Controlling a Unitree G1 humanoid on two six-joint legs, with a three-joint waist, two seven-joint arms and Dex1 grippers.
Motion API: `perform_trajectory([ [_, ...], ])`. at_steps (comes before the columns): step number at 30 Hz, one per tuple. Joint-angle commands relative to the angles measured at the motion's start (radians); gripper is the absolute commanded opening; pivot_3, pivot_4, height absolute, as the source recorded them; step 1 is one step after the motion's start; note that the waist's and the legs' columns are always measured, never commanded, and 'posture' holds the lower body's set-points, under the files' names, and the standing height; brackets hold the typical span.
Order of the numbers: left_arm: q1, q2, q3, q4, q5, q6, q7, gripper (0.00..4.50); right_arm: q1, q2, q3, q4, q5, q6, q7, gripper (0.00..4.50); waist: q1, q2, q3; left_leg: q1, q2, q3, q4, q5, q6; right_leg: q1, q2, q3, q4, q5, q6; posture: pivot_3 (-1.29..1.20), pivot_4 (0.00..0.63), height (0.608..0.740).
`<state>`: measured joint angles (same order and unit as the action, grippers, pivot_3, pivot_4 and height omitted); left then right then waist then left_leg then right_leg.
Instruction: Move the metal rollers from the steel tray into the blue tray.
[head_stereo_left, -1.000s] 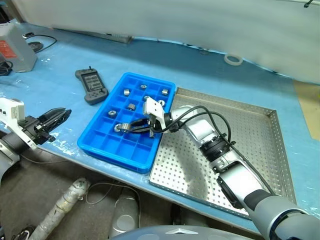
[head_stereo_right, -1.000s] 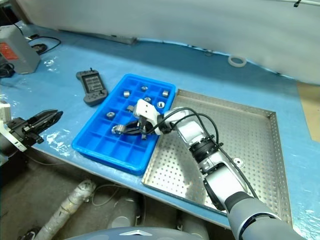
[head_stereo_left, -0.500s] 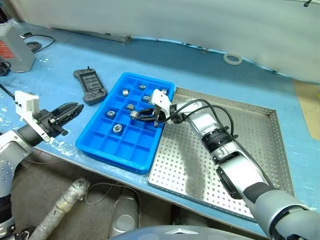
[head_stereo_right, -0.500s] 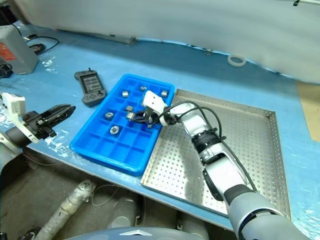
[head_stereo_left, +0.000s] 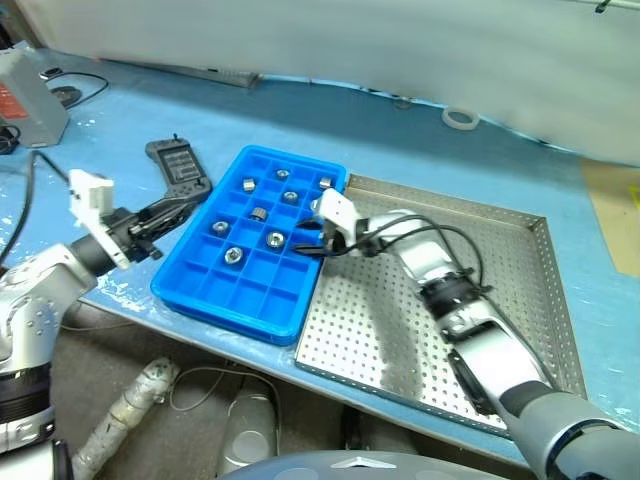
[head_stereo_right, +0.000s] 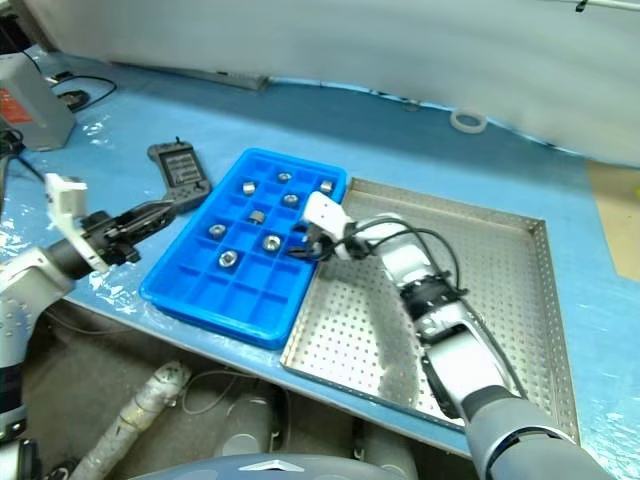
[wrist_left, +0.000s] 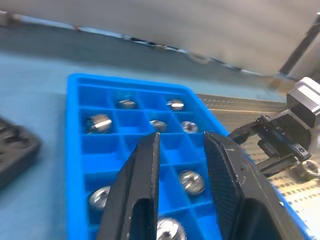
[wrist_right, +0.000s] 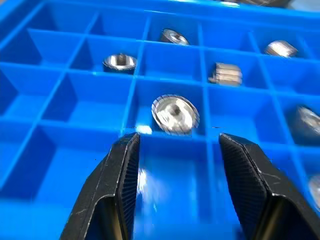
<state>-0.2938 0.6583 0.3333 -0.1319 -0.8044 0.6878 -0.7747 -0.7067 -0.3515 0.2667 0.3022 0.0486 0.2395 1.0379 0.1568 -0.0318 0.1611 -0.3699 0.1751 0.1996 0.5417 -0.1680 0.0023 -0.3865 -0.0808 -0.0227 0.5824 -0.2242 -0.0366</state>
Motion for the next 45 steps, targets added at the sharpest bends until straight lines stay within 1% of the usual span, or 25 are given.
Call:
perform_trajectory([
  [1, -0.070, -0.037, -0.076, 0.008, 0.005, -0.007, -0.036, 1.44, 0.075, -0.101, -0.074, -0.233, 0.067, 0.101, 0.031, 2.66, -0.009, 0.000, 0.000, 0.000, 0.000, 0.000, 0.000, 0.000, 0.000, 0.000, 0.000, 0.000, 0.000, 0.000, 0.000, 0.06, 0.150, 0.740],
  [4, -0.137, -0.104, -0.169, 0.075, 0.038, -0.026, -0.078, 1.44, 0.203, -0.233, -0.135, -0.385, 0.068, 0.155, 0.022, 2.66, -0.026, 0.000, -0.001, 0.001, 0.001, 0.000, 0.000, 0.000, 0.000, 0.000, 0.001, 0.000, 0.000, 0.000, 0.000, -0.04, 0.150, 0.740],
  [6, -0.172, -0.141, -0.215, 0.125, 0.066, -0.047, -0.106, 1.44, 0.279, -0.294, -0.172, -0.460, 0.067, 0.181, 0.001, 2.66, -0.037, 0.001, -0.001, 0.001, 0.002, 0.000, -0.001, 0.000, 0.001, 0.000, 0.001, 0.000, -0.001, 0.000, 0.000, -0.09, 0.150, 0.740],
  [8, -0.203, -0.170, -0.242, 0.178, 0.090, -0.068, -0.132, 1.44, 0.347, -0.346, -0.189, -0.520, 0.049, 0.190, -0.019, 2.66, -0.060, 0.001, -0.001, 0.001, 0.002, 0.001, 0.000, -0.001, 0.002, 0.000, 0.002, 0.001, -0.003, 0.000, 0.000, -0.12, 0.150, 0.740],
  [12, -0.235, -0.208, -0.278, 0.245, 0.132, -0.107, -0.177, 1.44, 0.435, -0.392, -0.224, -0.588, 0.031, 0.183, -0.084, 2.66, -0.109, 0.001, -0.002, 0.002, 0.005, 0.002, 0.000, -0.001, 0.003, 0.000, 0.004, 0.002, -0.004, 0.000, 0.000, -0.16, 0.150, 0.740],
  [13, -0.240, -0.215, -0.282, 0.256, 0.138, -0.110, -0.185, 1.44, 0.458, -0.401, -0.231, -0.600, 0.036, 0.176, -0.087, 3.03, -0.111, 0.001, -0.002, 0.003, 0.005, 0.003, 0.000, -0.002, 0.003, 0.001, 0.004, 0.002, -0.004, 0.000, 0.000, -0.17, 0.150, 0.740],
  [14, -0.244, -0.220, -0.287, 0.270, 0.143, -0.111, -0.196, 1.44, 0.486, -0.410, -0.235, -0.608, 0.031, 0.183, -0.098, 3.03, -0.130, 0.001, -0.002, 0.003, 0.005, 0.003, 0.000, -0.002, 0.003, 0.001, 0.004, 0.002, -0.004, 0.000, 0.000, -0.19, 0.150, 0.740],
  [15, -0.246, -0.224, -0.292, 0.281, 0.146, -0.114, -0.204, 1.44, 0.506, -0.415, -0.234, -0.614, 0.021, 0.195, -0.114, 3.53, -0.131, 0.002, -0.002, 0.003, 0.005, 0.003, 0.000, -0.004, 0.007, 0.001, 0.004, 0.002, -0.003, 0.000, 0.000, -0.20, 0.150, 0.740],
  [17, -0.252, -0.232, -0.294, 0.301, 0.158, -0.121, -0.217, 1.44, 0.524, -0.420, -0.220, -0.615, 0.012, 0.211, -0.130, 4.07, -0.132, 0.003, -0.002, 0.003, 0.005, 0.003, 0.001, -0.005, 0.008, 0.003, 0.004, 0.002, -0.005, 0.000, 0.000, -0.20, 0.150, 0.740],
  [20, -0.281, -0.258, -0.256, 0.352, 0.135, -0.099, -0.202, 1.44, 0.525, -0.413, -0.179, -0.586, -0.006, 0.192, -0.138, 4.07, -0.135, 0.003, -0.002, 0.002, 0.005, 0.003, 0.003, -0.006, 0.011, 0.003, 0.003, 0.002, -0.007, 0.000, -0.001, -0.20, 0.150, 0.740],
  [23, -0.283, -0.259, -0.255, 0.380, 0.162, -0.116, -0.206, 1.44, 0.512, -0.399, -0.139, -0.543, -0.029, 0.170, -0.148, 4.07, -0.135, 0.003, -0.002, 0.002, 0.004, 0.004, 0.005, -0.007, 0.012, 0.005, 0.003, 0.002, -0.007, 0.000, -0.001, -0.18, 0.150, 0.740],
  [30, -0.252, -0.242, -0.241, 0.358, 0.172, -0.119, -0.211, 1.44, 0.456, -0.352, -0.094, -0.414, -0.036, 0.139, -0.158, 4.07, -0.137, 0.004, -0.003, 0.002, 0.005, 0.004, 0.005, -0.007, 0.013, 0.005, 0.003, 0.002, -0.007, 0.000, -0.001, -0.16, 0.150, 0.740],
  [35, -0.231, -0.246, -0.222, 0.325, 0.158, -0.109, -0.200, 1.44, 0.441, -0.331, -0.088, -0.329, -0.028, 0.102, -0.148, 4.07, -0.132, 0.004, -0.003, 0.002, 0.004, 0.004, 0.005, -0.008, 0.014, 0.005, 0.003, 0.002, -0.007, 0.000, -0.001, -0.12, 0.150, 0.740],
  [38, -0.219, -0.242, -0.215, 0.313, 0.159, -0.107, -0.195, 1.44, 0.447, -0.310, -0.113, -0.324, 0.040, 0.125, -0.110, 3.48, -0.131, 0.004, -0.003, 0.003, 0.004, 0.004, 0.005, -0.008, 0.014, 0.007, 0.002, 0.002, -0.007, 0.000, -0.001, -0.12, 0.150, 0.740],
  [39, -0.217, -0.241, -0.214, 0.310, 0.161, -0.106, -0.194, 1.44, 0.450, -0.306, -0.122, -0.326, 0.059, 0.135, -0.100, 3.11, -0.130, 0.004, -0.003, 0.004, 0.005, 0.004, 0.005, -0.008, 0.014, 0.007, 0.002, 0.002, -0.007, 0.000, -0.001, -0.12, 0.150, 0.740],
  [41, -0.210, -0.235, -0.207, 0.301, 0.158, -0.101, -0.193, 1.44, 0.454, -0.317, -0.111, -0.320, 0.040, 0.121, -0.096, 2.48, -0.129, 0.005, -0.003, 0.004, 0.005, 0.004, 0.005, -0.008, 0.014, 0.007, 0.002, 0.001, -0.007, 0.000, -0.001, -0.11, 0.150, 0.740],
  [43, -0.207, -0.231, -0.201, 0.294, 0.156, -0.096, -0.193, 1.44, 0.446, -0.311, -0.116, -0.315, 0.043, 0.144, -0.104, 1.84, -0.126, 0.005, -0.003, 0.004, 0.005, 0.004, 0.005, -0.008, 0.014, 0.007, 0.002, 0.001, -0.007, 0.000, -0.001, -0.11, 0.150, 0.740],
  [44, -0.207, -0.230, -0.199, 0.292, 0.155, -0.095, -0.193, 1.44, 0.442, -0.308, -0.118, -0.314, 0.047, 0.154, -0.104, 1.65, -0.124, 0.005, -0.003, 0.004, 0.005, 0.004, 0.005, -0.008, 0.014, 0.007, 0.002, 0.001, -0.007, 0.000, -0.001, -0.11, 0.150, 0.740],
  [45, -0.206, -0.226, -0.196, 0.291, 0.159, -0.098, -0.191, 1.44, 0.439, -0.308, -0.119, -0.316, 0.051, 0.149, -0.098, 1.66, -0.121, 0.005, -0.003, 0.004, 0.005, 0.004, 0.005, -0.008, 0.014, 0.007, 0.002, 0.001, -0.007, 0.000, -0.001, -0.10, 0.150, 0.740],
])
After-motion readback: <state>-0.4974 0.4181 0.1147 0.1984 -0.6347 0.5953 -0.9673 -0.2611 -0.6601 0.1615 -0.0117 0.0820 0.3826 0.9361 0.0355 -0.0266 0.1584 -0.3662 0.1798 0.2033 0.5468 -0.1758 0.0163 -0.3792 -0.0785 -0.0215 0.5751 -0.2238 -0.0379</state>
